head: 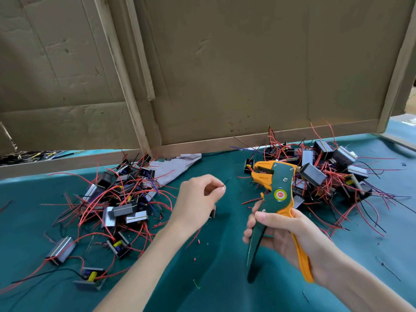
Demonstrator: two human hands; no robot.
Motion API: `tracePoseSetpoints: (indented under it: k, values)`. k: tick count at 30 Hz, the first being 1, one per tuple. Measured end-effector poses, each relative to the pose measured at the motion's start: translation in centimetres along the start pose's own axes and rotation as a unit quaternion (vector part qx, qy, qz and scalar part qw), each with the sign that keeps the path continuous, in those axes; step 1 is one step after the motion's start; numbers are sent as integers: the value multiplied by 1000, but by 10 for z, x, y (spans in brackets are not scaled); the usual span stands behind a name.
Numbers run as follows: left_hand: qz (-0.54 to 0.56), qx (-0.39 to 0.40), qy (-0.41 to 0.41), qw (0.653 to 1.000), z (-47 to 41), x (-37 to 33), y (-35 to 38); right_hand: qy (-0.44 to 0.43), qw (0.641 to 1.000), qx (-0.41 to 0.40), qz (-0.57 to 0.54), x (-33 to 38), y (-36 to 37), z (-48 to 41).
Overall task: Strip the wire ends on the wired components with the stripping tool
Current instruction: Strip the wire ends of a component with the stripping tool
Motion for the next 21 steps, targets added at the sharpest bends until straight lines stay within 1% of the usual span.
tracePoseSetpoints:
  k: [2,3,5,7,9,13,15,18,21]
  values:
    - [47,69,-33,996,2,9,16,-6,1000,-10,2,3,-3,-1]
    - [60,89,-37,994,1,11,17,-11,1000,-14,3,5,-4,-1]
    - [62,80,-28,994,-3,13,4,-14,1000,-18,1,6,-6,-1]
    - [29,46,-18,998,-8,15,-17,-14,1000,-20,-3,7,-7,-1]
    - [-28,41,-10,999,-11,19,-30,-14,1000,-20,-5,7,-8,-1]
    - [-94,130,2,987,-6,25,-14,-11,1000,-21,-6,6,-8,0]
    - [-113,157,18,981,-3,26,1,-9,1000,-21,-10,5,-8,-1]
    - [-71,151,30,986,-1,26,11,-10,1000,-22,-15,5,-7,-1]
    - [-19,104,52,993,-3,22,8,-8,1000,-17,-13,5,-7,-1]
Point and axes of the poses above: each hand's wrist, its own z-axis away from the middle knuckle, its own y-axis out of the palm, x = y × z, the point moved 10 cm from there along -z, towards the middle knuckle
